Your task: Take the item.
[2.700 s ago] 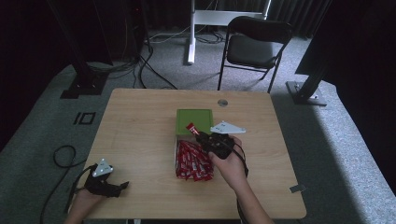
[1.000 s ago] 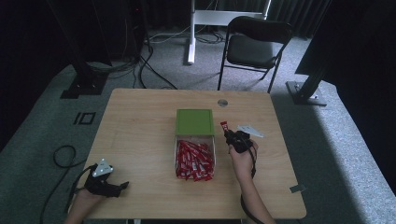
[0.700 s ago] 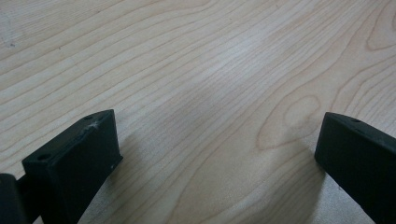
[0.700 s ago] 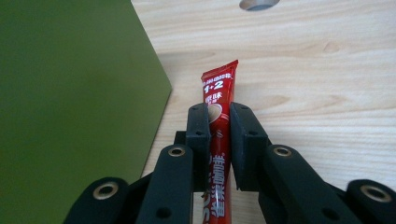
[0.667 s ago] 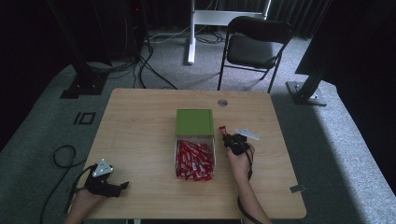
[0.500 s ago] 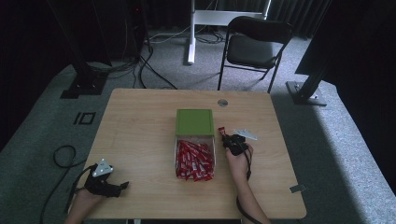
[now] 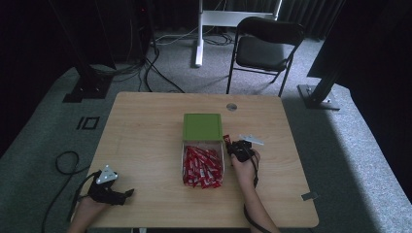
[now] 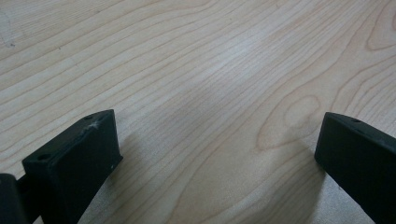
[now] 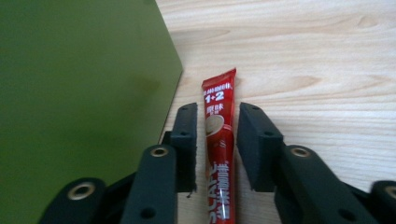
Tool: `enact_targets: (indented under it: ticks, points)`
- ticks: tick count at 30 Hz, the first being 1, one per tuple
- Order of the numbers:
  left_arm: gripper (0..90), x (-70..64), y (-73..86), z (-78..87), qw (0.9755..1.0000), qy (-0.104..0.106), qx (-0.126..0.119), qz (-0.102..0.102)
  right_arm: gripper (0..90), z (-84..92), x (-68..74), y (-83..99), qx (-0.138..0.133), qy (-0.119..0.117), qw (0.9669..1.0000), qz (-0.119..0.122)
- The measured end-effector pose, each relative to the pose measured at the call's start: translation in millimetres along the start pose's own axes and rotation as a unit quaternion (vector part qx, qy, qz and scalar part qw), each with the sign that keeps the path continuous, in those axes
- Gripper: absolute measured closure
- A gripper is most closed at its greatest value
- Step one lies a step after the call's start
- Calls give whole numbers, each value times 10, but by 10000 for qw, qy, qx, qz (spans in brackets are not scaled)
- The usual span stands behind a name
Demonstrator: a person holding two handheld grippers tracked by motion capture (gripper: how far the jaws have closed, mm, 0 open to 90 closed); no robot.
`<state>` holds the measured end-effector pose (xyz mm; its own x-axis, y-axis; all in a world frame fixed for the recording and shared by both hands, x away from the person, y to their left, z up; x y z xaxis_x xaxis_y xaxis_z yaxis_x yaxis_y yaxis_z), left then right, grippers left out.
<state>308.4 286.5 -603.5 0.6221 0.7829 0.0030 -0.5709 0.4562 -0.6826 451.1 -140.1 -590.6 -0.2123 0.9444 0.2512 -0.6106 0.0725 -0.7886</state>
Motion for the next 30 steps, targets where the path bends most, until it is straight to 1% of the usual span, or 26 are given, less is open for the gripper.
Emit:
enact_targets:
  ticks: [2,3,7,8,9,13,14,16,17,18,20,21,22,25,26,27,30]
  points:
    - [8,0,0,0,10000,0,0,0,645,46,-19,-39,-40,2,10000,53]
    - [8,0,0,0,10000,0,0,0,645,46,-19,-39,-40,2,10000,53]
    - [8,0,0,0,10000,0,0,0,599,131,-63,-116,-132,17,9997,186]
    - [8,0,0,0,10000,-1,0,0,599,131,-63,-116,-132,17,9997,186]
    - [8,0,0,0,10000,0,-1,1,591,150,-74,-127,-117,14,9997,235]
    - [8,0,0,0,10000,0,-1,1,547,193,-106,-154,-141,-45,9993,331]
    - [8,0,0,0,10000,-1,0,0,532,208,-115,-161,-167,-75,9992,359]
    - [8,0,0,0,10000,-1,0,0,502,229,-141,-168,-204,-59,9990,387]
    - [8,0,0,0,10000,0,0,1,471,238,-155,-169,-193,-61,9990,391]
    - [8,0,0,0,10000,1,0,0,425,244,-168,-174,-215,-56,9990,378]
    - [8,0,0,0,10000,-1,0,1,328,253,-212,-177,-145,-46,9994,318]
    - [8,0,0,0,10000,-1,1,0,289,257,-232,-177,-131,-26,9996,263]
    - [8,0,0,0,10000,-1,-1,0,242,266,-283,-172,-112,7,9999,128]
    - [8,0,0,0,10000,-1,0,1,234,270,-305,-163,-78,26,9999,101]
    - [8,0,0,0,10000,-2,1,1,224,276,-336,-152,-49,81,9999,93]
    - [8,0,0,0,10000,-2,1,0,208,296,-413,-120,24,198,9997,103]
    - [7,0,0,0,10000,-2,0,1,203,316,-490,-84,67,236,9997,38]
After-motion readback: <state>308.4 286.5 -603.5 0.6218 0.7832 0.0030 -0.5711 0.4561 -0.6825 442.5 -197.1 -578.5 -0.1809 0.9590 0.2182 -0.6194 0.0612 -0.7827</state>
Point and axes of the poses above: each handheld gripper's, and its own axes: z roughly backward along the jaws, y roughly out of its underside, x roughly to its left, the point moved 7 cm from there along -z, roughly forward along the jaws, and after that the axes turned 1 degree about y, right-handed, at the moved point
